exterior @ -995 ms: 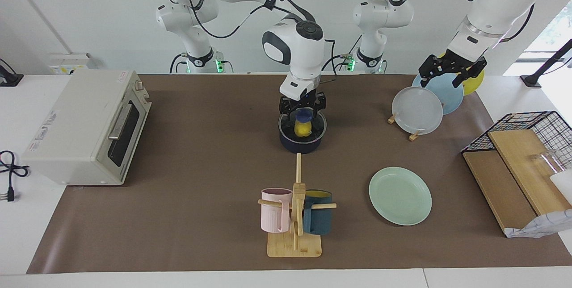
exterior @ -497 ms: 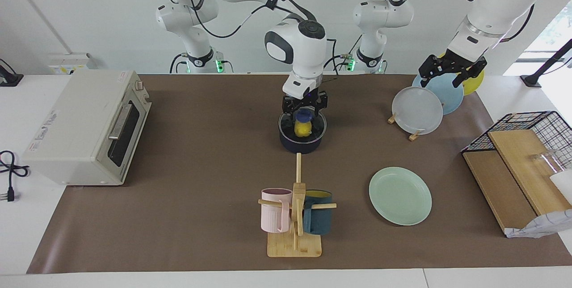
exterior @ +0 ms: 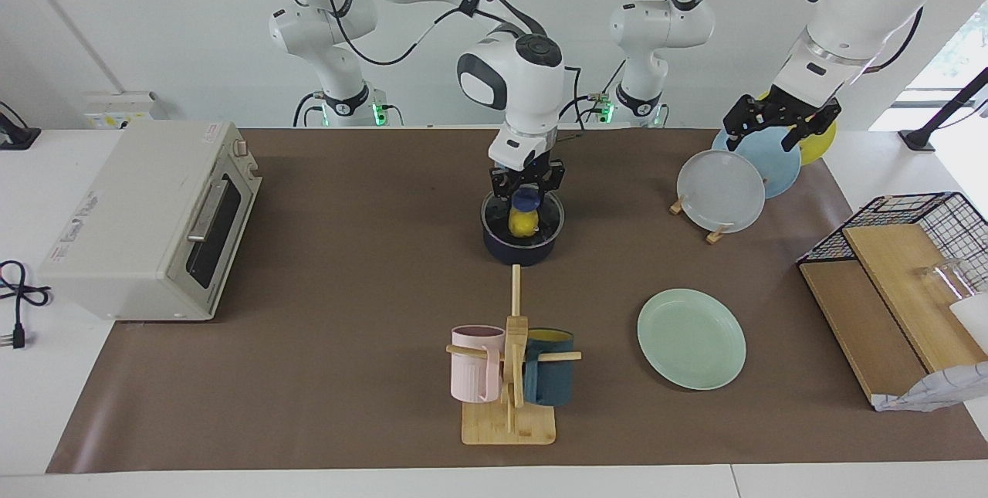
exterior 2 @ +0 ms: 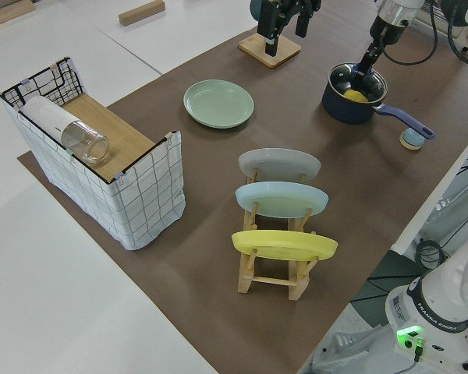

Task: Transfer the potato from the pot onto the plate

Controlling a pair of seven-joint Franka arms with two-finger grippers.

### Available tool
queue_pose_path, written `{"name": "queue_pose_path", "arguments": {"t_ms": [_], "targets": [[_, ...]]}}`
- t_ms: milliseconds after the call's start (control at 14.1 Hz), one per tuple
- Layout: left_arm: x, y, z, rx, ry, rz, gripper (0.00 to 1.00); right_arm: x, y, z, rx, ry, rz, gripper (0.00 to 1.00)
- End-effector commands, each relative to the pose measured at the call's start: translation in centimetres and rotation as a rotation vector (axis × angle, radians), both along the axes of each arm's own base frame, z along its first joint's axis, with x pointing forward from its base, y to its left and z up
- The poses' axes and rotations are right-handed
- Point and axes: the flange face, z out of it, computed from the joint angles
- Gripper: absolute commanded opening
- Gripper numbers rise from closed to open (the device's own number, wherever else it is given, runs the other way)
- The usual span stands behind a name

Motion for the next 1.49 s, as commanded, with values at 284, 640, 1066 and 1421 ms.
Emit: {"name": "queue_pose_path", "arguments": {"t_ms": [284,640,1066,1421], "targets": [[-0.7,0.2,0.2,0.021,-0.002,0.006,1.00,6.2,-8.0,5.8,-0.030,-0.030,-0.010,0.20],[-0.8,-0.2,0.5,0.020,-0.007,-0.003,1.00,11.5,-23.5,3.3,-0.094,0.050,0.043,0.20],[-1.9,-4.6,0.4,-0.005,-0.019,-0.084,1.00,10.8,-36.4,-2.2,-0.100,0.081,0.075,0.20],[-4.7,-15.9,-3.6,-0.022,-0.088,-0.154,1.00,9.5,-40.0,-5.3,-0.057,0.053,0.072,0.21]]}}
